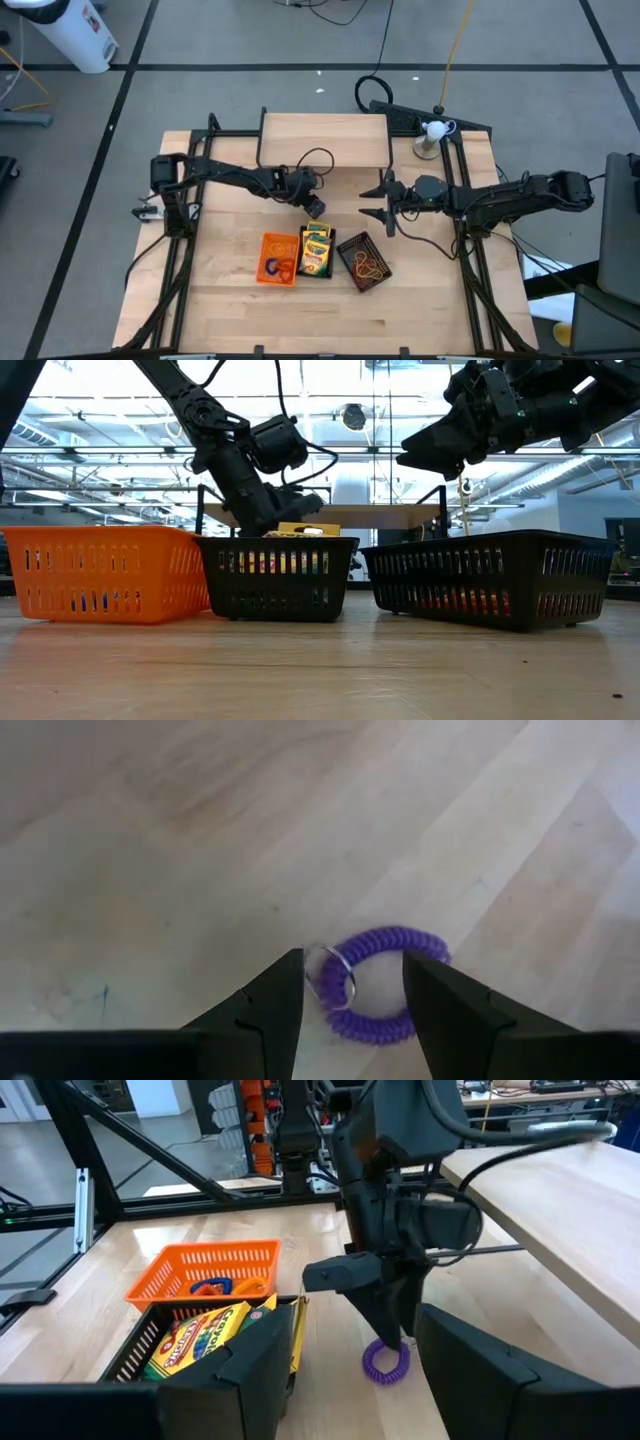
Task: Pick & Place Office Desk Supplies
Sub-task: Put the violet keychain into the orange bin
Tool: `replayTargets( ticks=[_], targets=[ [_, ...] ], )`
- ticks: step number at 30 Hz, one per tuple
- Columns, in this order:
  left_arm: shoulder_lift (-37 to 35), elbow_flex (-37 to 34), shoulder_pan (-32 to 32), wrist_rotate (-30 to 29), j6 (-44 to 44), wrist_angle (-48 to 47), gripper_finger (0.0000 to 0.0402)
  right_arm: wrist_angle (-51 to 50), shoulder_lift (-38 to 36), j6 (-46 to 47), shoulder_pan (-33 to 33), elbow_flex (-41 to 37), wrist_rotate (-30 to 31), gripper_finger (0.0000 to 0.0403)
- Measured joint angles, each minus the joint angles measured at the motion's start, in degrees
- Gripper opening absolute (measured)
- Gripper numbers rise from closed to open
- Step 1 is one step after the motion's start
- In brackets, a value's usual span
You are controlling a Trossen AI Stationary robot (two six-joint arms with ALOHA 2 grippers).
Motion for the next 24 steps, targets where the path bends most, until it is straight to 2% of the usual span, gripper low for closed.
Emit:
replayTargets(
  ticks=[4, 7, 9, 13, 14, 24],
  targets=[
    [0.12, -0.04, 0.26, 0.46, -0.07, -0.34, 0.0169, 0.16, 0.0, 0.0, 0.0, -0.02, 0.0, 0.0201],
    [0.47, -0.01, 0.27, 0.45, -0.08, -0.53, 0.0149, 0.15, 0.0, 0.0, 0.0, -0.02, 0.0, 0.0201],
    [0.51, -0.01, 0.26, 0.45, 0.33, -0.78, 0.0116, 0.26, 0.0, 0.0, 0.0, -0.02, 0.0, 0.0201],
    [0.49, -0.01, 0.26, 0.51, 3.61, -0.01, 0.0022, 0.39, 0.0, 0.0, 0.0, -0.02, 0.0, 0.0201],
    [0.49, -0.01, 0.26, 0.51, 4.36, 1.0, 0.0013, 0.37, 0.0, 0.0, 0.0, -0.02, 0.0, 0.0201],
    [-0.55, -0.01, 0.15, 6.91, 6.32, 12.58, 0.0003, 0.37, 0.0, 0.15, 0.0, -0.02, 0.0, 0.0201]
  ],
)
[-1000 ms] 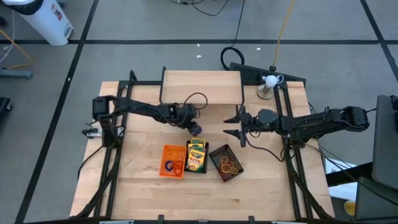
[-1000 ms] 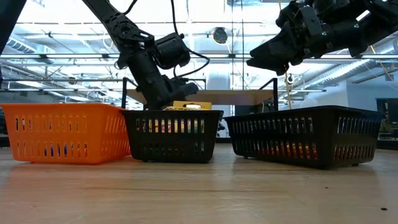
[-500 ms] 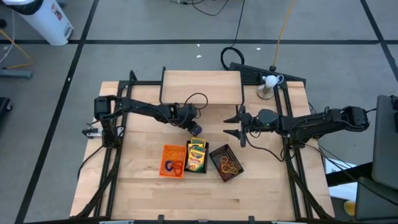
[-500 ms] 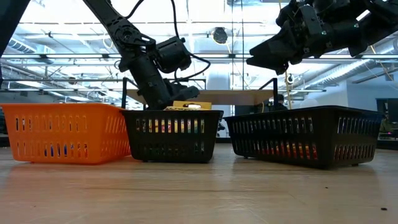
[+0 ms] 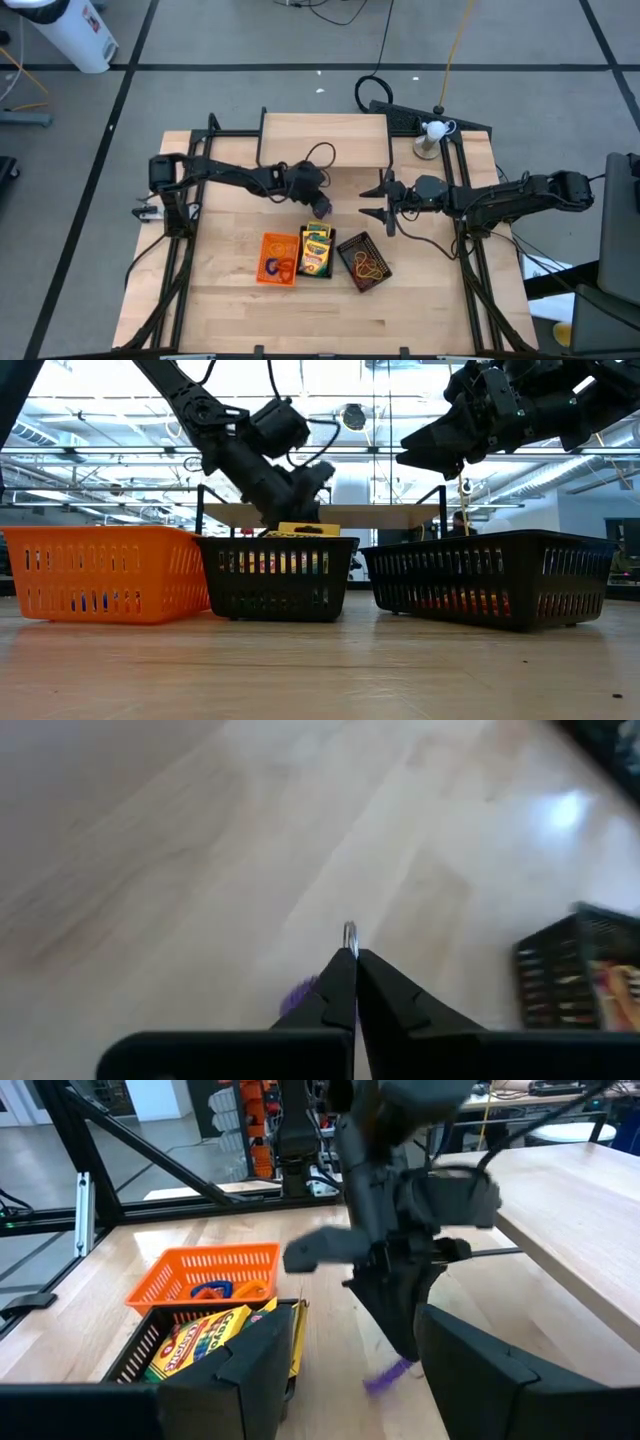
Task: Pick & Place Office Desk Supplies
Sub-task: Put the violet keychain into the orange bin
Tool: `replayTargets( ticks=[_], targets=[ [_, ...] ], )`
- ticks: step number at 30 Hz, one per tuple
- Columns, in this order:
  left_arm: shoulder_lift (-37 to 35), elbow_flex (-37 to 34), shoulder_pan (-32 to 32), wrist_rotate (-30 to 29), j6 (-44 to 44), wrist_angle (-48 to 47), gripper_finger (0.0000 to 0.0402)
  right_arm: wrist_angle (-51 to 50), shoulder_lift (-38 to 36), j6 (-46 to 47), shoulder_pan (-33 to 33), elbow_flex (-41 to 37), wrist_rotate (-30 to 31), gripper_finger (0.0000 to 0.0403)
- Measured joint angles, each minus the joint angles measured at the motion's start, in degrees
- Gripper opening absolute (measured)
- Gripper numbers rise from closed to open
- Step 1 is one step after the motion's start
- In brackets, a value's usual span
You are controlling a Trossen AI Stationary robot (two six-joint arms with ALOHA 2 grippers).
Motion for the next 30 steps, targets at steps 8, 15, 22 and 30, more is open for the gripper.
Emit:
replayTargets(
  ticks=[8, 15, 22, 30],
  targets=[
    [-7.81, 0.0, -1.34, 3.02, 2.25, 0.88, 0.0001, 0.08, 0.0, -1.06, 0.0, -0.02, -0.2, 0.0201],
    [-20.37, 0.03, -6.03, 4.97, 2.56, -10.17, 0.0001, 1.35, 0.0, -3.8, 0.0, 0.0, -0.2, 0.0201],
    [-31.41, 0.02, -16.61, 1.51, -2.81, -26.77, 0.0001, 0.55, 0.0, -4.65, 0.0, -0.02, -0.55, 0.0201],
    [-32.15, 0.02, -30.1, -7.33, -12.37, -32.64, 0.0, 0.46, 0.0, -1.97, 0.84, -0.02, -14.56, 0.0201]
  ],
)
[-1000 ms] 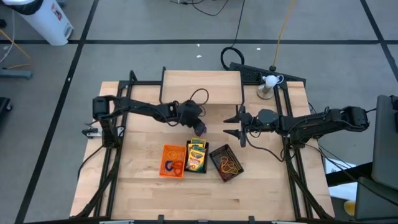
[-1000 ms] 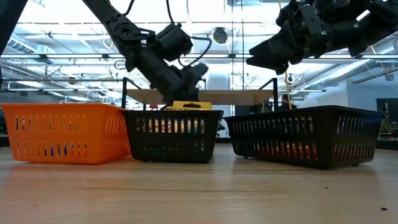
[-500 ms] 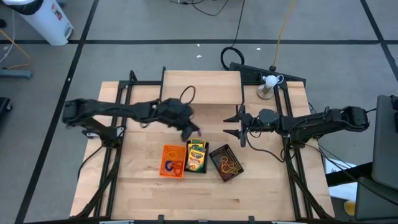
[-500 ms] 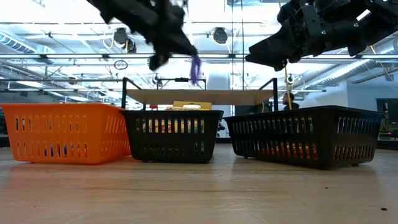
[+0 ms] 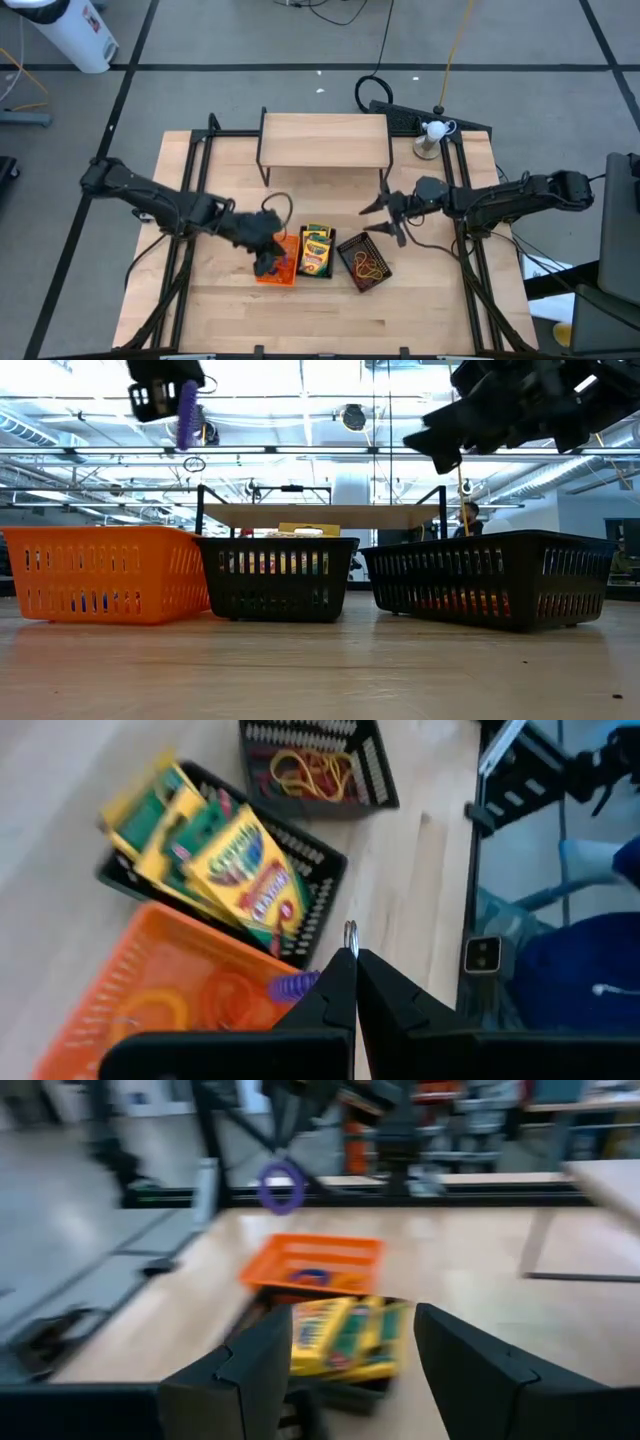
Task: Pick & Place Office Desk Supplies
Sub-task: Put the violet keychain into the orange bin, then put the right black bin on the shelf
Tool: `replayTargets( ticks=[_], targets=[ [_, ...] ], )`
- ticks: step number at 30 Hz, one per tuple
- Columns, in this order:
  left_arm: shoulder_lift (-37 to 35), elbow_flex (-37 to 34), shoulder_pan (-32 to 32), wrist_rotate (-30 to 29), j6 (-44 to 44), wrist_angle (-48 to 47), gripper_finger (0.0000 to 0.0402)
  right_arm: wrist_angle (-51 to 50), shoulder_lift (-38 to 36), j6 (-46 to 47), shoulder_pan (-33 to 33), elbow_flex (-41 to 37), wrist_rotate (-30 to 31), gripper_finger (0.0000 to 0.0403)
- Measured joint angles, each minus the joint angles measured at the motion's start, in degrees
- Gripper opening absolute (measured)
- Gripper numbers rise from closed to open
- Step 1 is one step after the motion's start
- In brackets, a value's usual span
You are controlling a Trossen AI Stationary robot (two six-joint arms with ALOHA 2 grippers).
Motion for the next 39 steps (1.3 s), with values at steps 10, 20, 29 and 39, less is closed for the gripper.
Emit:
replayTargets(
  ticks=[10, 20, 29, 39],
  targets=[
    [4.59, -0.04, -5.28, -3.66, -4.5, -3.0, 0.0026, -0.91, 0.0, 7.57, 2.96, 0.0, -11.33, 0.0201],
    [7.87, -0.04, -5.07, -5.02, -3.58, -1.74, 0.0116, -0.76, 0.0, 8.98, 6.09, 0.0, -11.41, 0.0201],
    [11.34, -0.04, -5.66, -8.19, -4.3, -1.6, 0.0176, -34.49, 0.86, -4.9, 23.99, 14.15, 14.32, 0.0189],
    [12.65, -0.04, -7.18, -8.22, -8.33, -0.34, 0.0171, -57.11, 9.68, 3.52, 39.54, 27.05, 30.82, 0.0189]
  ],
)
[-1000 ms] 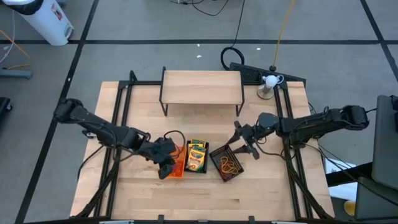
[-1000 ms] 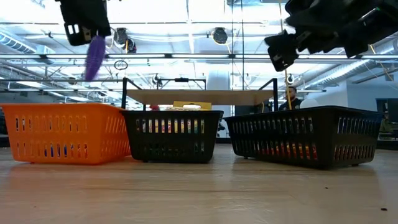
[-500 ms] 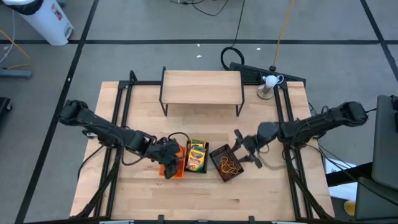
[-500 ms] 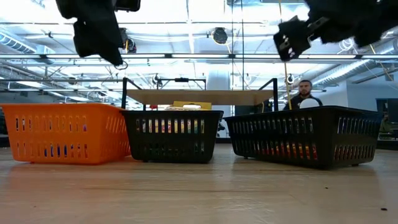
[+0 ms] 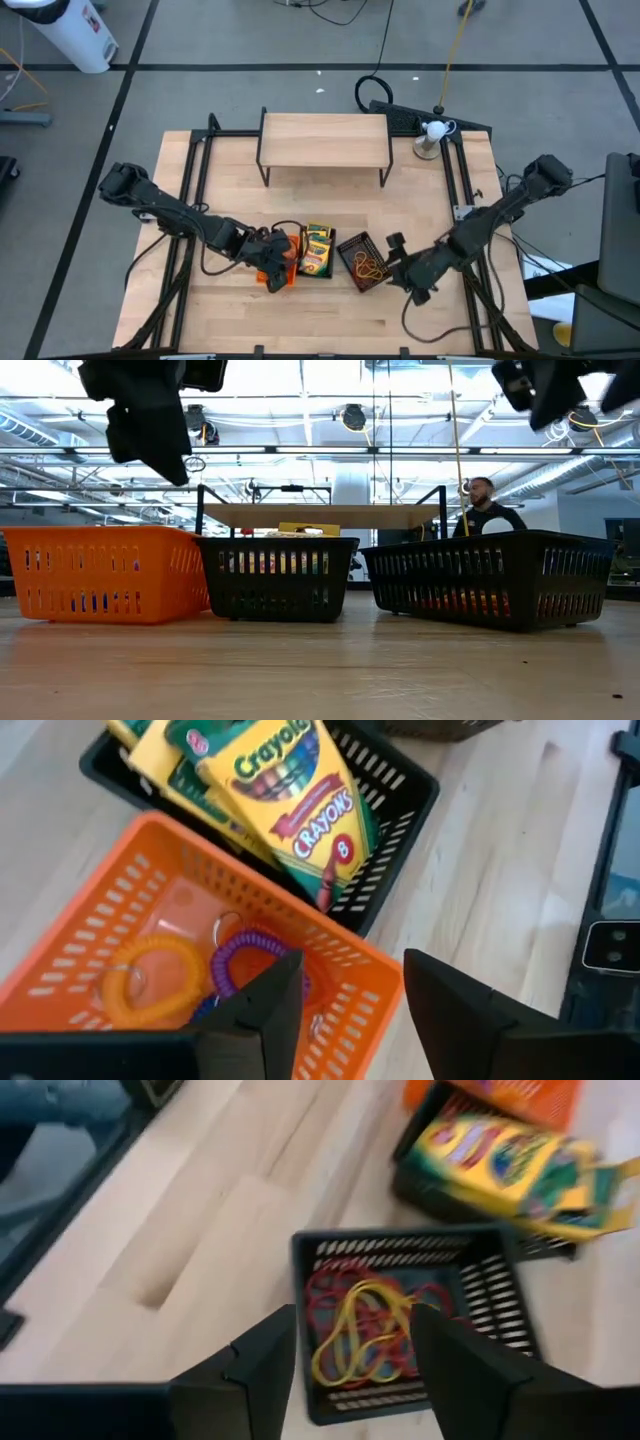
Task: Pick & Place Office Desk Supplies
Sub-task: Put the right black bin on the shelf
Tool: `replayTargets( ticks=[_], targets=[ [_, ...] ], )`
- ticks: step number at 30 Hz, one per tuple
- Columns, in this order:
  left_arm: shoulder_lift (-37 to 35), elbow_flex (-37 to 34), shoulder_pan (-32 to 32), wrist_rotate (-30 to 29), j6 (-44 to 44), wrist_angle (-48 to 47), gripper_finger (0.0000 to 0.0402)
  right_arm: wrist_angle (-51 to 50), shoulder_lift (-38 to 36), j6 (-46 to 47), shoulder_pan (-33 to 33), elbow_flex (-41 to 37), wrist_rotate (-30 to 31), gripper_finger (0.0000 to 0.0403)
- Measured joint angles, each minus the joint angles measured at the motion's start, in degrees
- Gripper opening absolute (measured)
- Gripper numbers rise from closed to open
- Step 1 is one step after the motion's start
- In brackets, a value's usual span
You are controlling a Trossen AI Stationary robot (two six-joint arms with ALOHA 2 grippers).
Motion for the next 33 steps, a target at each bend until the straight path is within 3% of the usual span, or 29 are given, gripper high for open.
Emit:
replayTargets(
  ticks=[12, 33],
  targets=[
    [0.02, 0.0, -2.16, 0.07, -2.45, 4.13, 0.017, 4.74, 15.2, 2.86, 1.49, 0.3, -4.49, 0.0216],
    [0.02, 0.0, -2.54, 0.05, -3.58, 6.01, 0.017, 6.18, 16.0, -1.96, -1.86, 0.3, -6.4, 0.0211]
  ],
)
